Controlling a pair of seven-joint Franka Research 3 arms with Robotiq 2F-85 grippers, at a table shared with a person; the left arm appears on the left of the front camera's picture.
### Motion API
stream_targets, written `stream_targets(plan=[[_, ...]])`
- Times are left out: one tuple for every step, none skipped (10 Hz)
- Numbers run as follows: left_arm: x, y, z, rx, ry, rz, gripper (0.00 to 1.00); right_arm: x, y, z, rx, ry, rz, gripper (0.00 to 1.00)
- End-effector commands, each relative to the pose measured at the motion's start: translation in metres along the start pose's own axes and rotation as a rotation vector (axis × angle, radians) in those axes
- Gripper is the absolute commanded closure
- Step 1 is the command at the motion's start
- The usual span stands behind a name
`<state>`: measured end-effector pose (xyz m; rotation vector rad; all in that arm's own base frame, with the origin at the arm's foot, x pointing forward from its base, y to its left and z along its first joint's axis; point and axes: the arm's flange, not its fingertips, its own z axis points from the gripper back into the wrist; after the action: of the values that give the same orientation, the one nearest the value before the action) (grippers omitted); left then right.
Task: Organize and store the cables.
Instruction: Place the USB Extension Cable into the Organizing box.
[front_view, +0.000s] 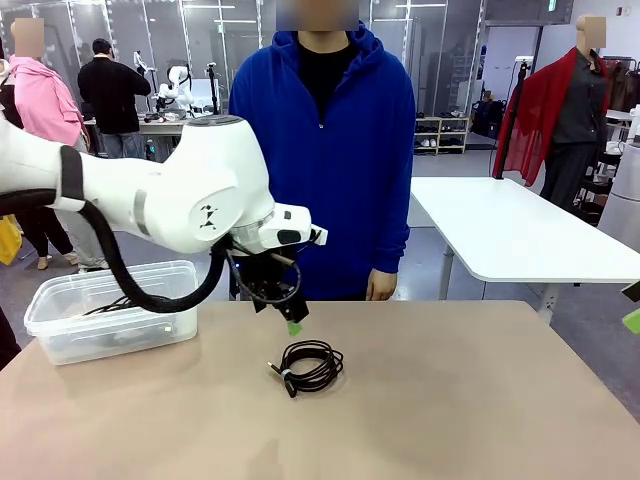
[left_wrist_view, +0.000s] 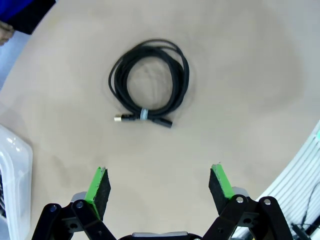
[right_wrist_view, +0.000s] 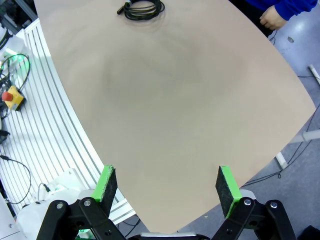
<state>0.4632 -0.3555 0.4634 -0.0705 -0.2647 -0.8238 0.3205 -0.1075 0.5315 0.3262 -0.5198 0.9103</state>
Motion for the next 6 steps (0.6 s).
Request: stream_targets(plan=[[0.034,0.006,-0.011,-0.007,0.023,-0.025,0.0,0.002,0.0,-0.001,0.001,-0.007,0.001,0.0],[0.046,0.008,-0.017,-0.008,0.028,-0.029,0.0,0.002,0.0,-0.001,0.001,-0.007,0.001,0.0],[0.058,0.008,-0.019,-0.017,0.022,-0.041,0.0,0.002,0.0,-0.001,0.001,-0.007,0.001,0.0],[0.068,0.01,-0.027,-0.022,0.035,-0.047,0.0,0.002,0.0,-0.001,0.001,-0.007,0.001,0.0],[0.073,0.01,-0.031,-0.031,0.061,-0.04,0.0,0.002,0.0,-0.001,0.001,-0.007,0.001,0.0],[0.072,0.01,-0.032,-0.044,0.078,-0.026,0.0,0.002,0.0,-0.001,0.001,-0.007,0.001,0.0]])
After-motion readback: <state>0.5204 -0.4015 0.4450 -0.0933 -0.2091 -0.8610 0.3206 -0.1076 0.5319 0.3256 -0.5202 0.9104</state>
